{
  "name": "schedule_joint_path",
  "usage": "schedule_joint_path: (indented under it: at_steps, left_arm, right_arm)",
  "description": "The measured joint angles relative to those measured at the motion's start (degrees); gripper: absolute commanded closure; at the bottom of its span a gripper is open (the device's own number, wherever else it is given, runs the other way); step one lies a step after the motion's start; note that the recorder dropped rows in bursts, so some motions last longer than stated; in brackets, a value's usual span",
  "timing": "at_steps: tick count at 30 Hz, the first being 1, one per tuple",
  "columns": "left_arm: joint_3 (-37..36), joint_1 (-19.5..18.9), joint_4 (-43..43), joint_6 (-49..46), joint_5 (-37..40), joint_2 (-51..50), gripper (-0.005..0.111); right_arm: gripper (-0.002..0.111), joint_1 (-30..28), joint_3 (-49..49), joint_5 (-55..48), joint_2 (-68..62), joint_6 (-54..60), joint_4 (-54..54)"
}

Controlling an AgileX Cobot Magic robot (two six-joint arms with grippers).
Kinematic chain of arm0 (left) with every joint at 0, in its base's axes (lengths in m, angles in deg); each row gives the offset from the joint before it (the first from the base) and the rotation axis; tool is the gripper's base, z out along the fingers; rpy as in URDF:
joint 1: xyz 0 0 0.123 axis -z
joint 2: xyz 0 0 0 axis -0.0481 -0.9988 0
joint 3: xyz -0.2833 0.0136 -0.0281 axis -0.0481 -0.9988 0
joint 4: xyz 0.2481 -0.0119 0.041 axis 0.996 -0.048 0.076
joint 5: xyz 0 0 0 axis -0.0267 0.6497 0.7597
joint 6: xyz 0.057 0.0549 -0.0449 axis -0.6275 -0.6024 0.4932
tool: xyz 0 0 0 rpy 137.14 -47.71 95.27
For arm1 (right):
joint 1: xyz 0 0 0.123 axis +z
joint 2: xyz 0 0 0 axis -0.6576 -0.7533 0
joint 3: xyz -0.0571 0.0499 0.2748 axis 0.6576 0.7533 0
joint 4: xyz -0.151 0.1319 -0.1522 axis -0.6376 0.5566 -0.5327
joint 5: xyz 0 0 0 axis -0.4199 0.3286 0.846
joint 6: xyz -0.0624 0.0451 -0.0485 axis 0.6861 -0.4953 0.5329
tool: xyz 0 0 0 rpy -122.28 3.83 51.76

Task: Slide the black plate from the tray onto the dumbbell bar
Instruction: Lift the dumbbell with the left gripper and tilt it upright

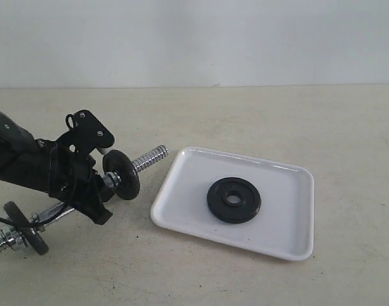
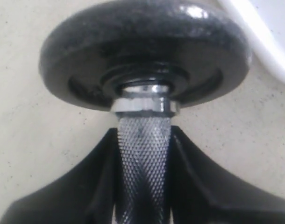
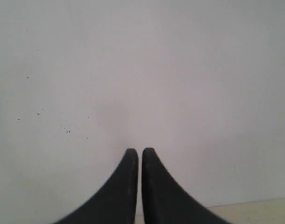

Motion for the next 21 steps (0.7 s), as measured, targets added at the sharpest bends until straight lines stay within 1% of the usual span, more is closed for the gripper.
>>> schedule_joint_path:
  at_steps: [3, 7, 9, 11, 15, 17, 19, 21]
  left_arm:
    - [0.00, 0.00, 2.72, -0.36, 1.15, 0.33, 0.102]
    - [0.00, 0.00, 3.26, 0.16, 1.26, 0.33, 0.102]
    - [0.00, 0.00, 3.42, 0.70, 1.26, 0.33, 0.099]
    - [0.00, 0.00, 3.42, 1.10, 1.26, 0.33, 0.091]
    - [0.00, 0.00, 3.46, 1.45, 1.26, 0.33, 0.064]
    - [0.00, 0.00, 3.46, 1.89, 1.64, 0.33, 0.054]
    - [0.00, 0.00, 3.46, 2.60, 1.90, 0.33, 0.050]
    - [0.00, 0.00, 3.56, 2.85, 2.01, 0.33, 0.050]
  right_arm:
    - [0.107, 0.00, 0.00, 0.00, 0.00, -0.12, -0.41]
    - [0.107, 0.00, 0.00, 0.00, 0.00, -0.12, -0.77]
    - [0.107, 0.00, 0.00, 0.00, 0.00, -0.23, -0.87]
    - [0.107, 0.00, 0.00, 0.00, 0.00, -0.23, -0.87]
    - [0.107, 0.00, 0.00, 0.00, 0.00, -0.23, -0.87]
    - [0.107, 0.00, 0.00, 0.00, 0.00, -0.23, -0.87]
    - [0.107, 0.00, 0.00, -0.11, 0.00, -0.23, -0.87]
    - [0.107, 0.00, 0.00, -0.11, 0.00, -0.23, -1.01]
